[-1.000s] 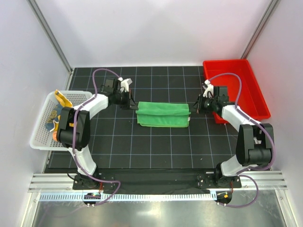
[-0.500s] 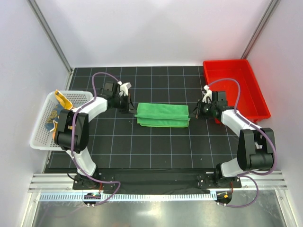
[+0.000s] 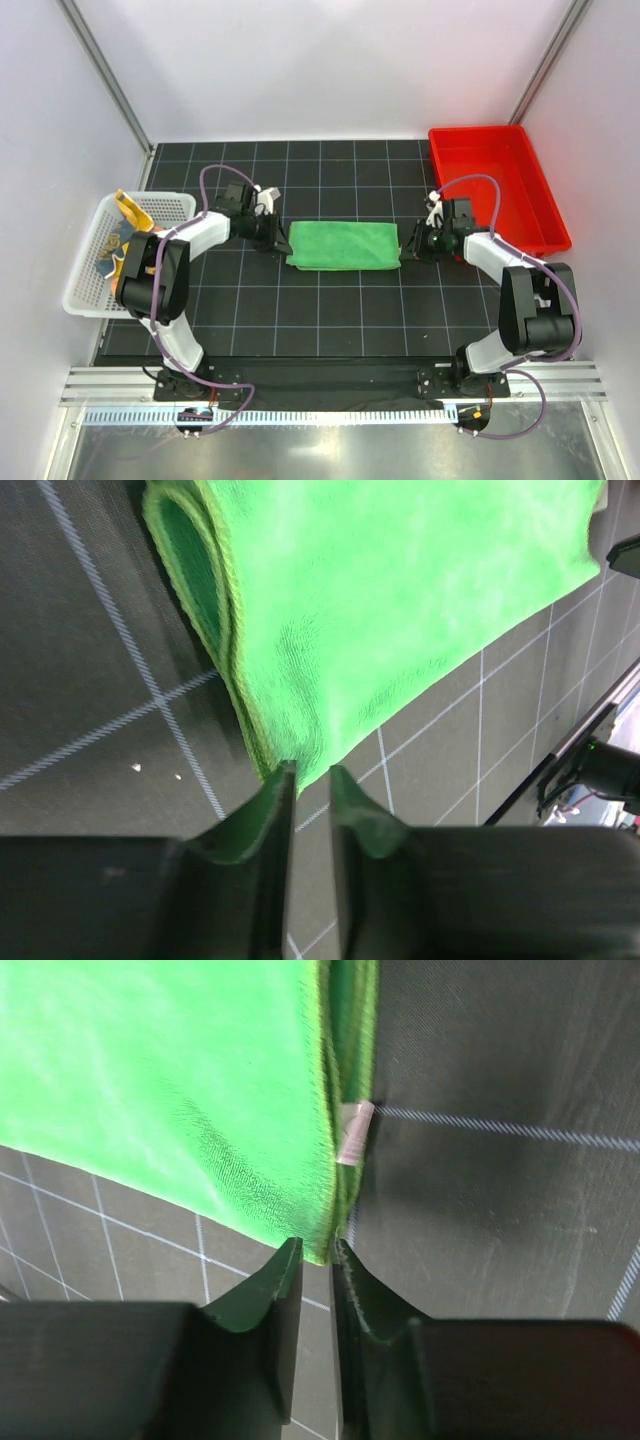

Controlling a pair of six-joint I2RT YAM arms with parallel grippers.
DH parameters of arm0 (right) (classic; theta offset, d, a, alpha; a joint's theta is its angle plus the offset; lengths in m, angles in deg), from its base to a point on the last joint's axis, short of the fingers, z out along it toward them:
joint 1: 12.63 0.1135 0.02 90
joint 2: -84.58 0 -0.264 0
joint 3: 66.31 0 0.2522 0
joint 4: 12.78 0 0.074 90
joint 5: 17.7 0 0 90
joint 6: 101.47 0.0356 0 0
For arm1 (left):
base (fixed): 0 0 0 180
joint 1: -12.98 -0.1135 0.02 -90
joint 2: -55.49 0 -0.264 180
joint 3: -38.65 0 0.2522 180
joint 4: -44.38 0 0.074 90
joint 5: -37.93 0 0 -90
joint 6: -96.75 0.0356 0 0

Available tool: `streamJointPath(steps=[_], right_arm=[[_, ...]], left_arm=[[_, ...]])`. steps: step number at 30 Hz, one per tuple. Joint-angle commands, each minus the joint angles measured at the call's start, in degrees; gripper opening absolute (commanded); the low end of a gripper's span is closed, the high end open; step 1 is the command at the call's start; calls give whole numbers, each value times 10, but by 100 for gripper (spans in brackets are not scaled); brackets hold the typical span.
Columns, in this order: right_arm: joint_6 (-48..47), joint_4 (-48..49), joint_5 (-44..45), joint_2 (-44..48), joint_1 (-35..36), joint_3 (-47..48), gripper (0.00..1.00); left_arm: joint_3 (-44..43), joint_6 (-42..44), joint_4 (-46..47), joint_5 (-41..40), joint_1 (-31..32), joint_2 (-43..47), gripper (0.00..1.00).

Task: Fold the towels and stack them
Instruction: Fold the towel

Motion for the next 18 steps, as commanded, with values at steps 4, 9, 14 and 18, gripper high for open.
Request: streamJointPath(steps=[4,9,14,18], right_arm=[[9,-51,43,2,4,25,30],[50,-78,64,19,27,59,31],[75,-114,135,-4,92,132,33],[57,-104,134,-48,96,161,33]], left_arm=[[-16,29,-66,-1,13,32,28],[-32,34,-97,-22,13,49,27],[-53,-10,-86,-44,20,60,28],[-48,-34,-46,-32,35,59,28]])
